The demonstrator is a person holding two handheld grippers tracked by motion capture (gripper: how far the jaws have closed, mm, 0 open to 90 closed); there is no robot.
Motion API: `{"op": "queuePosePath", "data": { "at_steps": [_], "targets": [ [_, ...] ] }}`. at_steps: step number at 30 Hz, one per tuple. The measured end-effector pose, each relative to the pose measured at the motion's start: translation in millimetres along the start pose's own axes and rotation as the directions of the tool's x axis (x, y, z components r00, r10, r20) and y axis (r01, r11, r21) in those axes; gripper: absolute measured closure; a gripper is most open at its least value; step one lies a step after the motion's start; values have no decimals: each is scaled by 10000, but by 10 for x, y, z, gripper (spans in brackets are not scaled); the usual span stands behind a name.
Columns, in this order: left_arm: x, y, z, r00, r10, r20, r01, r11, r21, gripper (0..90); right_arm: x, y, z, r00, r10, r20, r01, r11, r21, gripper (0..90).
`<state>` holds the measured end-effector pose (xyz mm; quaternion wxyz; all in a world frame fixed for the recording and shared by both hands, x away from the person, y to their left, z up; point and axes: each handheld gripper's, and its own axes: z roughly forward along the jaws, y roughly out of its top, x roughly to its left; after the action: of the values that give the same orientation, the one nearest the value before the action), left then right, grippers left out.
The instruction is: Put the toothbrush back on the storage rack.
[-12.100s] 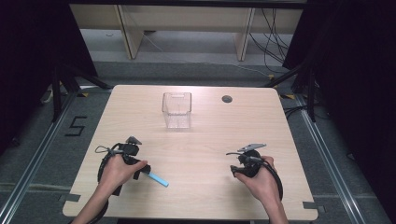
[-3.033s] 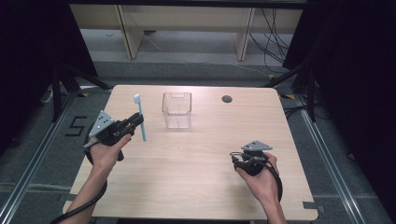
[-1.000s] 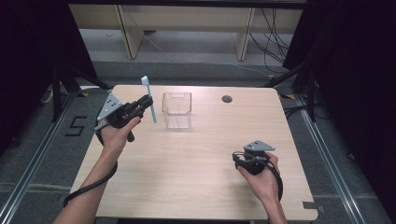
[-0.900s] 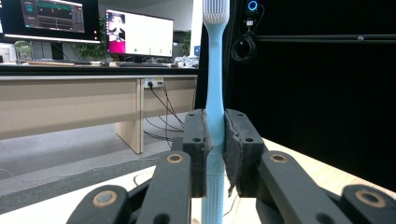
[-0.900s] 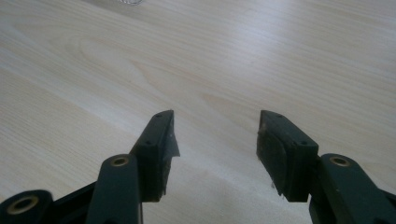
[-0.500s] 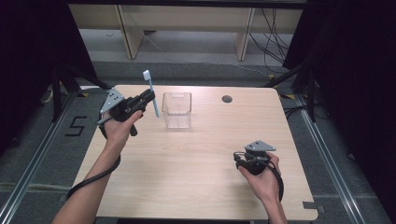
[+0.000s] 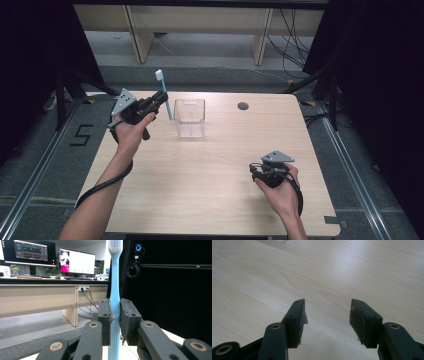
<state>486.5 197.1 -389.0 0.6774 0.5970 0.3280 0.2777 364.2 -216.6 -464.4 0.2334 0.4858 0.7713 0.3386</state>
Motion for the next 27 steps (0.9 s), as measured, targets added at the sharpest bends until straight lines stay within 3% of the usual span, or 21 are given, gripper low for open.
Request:
{"op": "queuePosePath", "data": {
  "at_steps": [1, 2, 10, 18, 19, 27],
  "targets": [
    [6, -5, 11, 10000, -68, 4, 68, 10000, -32, 786, 0, 0, 0, 10000, 0, 0, 0, 10000, 0, 470],
    [15, -13, 26, 9999, -121, -22, 120, 9999, -41, 786, -22, 3, 6, 9994, -325, 83, 326, 9994, -111, 470],
    [38, -46, 114, 9998, -168, -69, 168, 9998, -42, 786, 0, 0, -2, 10000, 49, -23, -49, 10000, -9, 467],
    [29, -56, 203, 10000, -59, 14, 59, 10000, -6, 786, -16, -3, -6, 9999, -69, 86, 70, 9999, -77, 467],
    [36, -65, 222, 10000, -66, 27, 66, 10000, -2, 786, -30, 1, -3, 9996, -287, 84, 288, 9995, -134, 467],
    [50, -89, 267, 10000, -53, -42, 54, 10000, 37, 786, -20, -4, -7, 9999, -86, 97, 87, 9999, -77, 467]
  ]
}}
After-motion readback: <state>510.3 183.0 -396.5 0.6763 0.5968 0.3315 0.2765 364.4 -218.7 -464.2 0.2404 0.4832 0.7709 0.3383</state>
